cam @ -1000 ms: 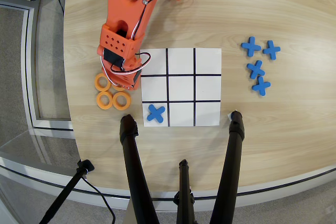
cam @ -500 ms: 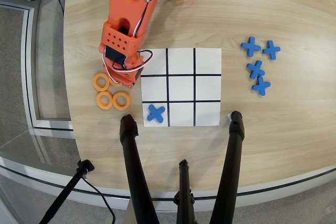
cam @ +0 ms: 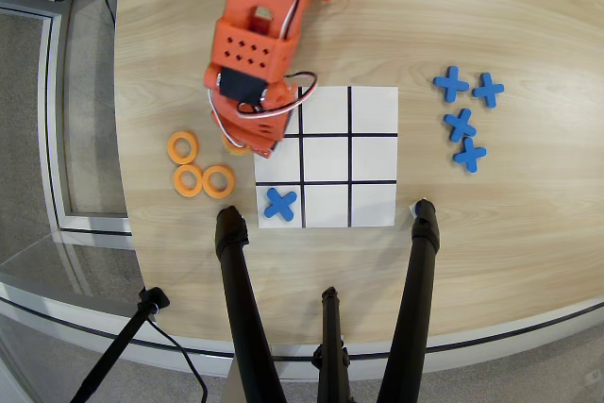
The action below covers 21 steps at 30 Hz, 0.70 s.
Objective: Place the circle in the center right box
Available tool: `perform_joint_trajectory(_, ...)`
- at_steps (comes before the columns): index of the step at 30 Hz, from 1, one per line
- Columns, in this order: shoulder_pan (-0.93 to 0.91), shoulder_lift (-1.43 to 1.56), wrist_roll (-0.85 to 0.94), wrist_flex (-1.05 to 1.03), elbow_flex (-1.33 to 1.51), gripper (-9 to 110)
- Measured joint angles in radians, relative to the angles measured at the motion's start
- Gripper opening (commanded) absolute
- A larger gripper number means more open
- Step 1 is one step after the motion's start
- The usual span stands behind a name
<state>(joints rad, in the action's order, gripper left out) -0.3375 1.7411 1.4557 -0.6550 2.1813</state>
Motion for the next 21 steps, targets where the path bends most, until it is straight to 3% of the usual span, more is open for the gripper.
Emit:
perform_joint_trajectory(10,0.255,0.101,-0.094,-0.117,-0.021,0)
perform_joint_trajectory(21,0.209,-0.201,-0.100,0.011,-0.147,0)
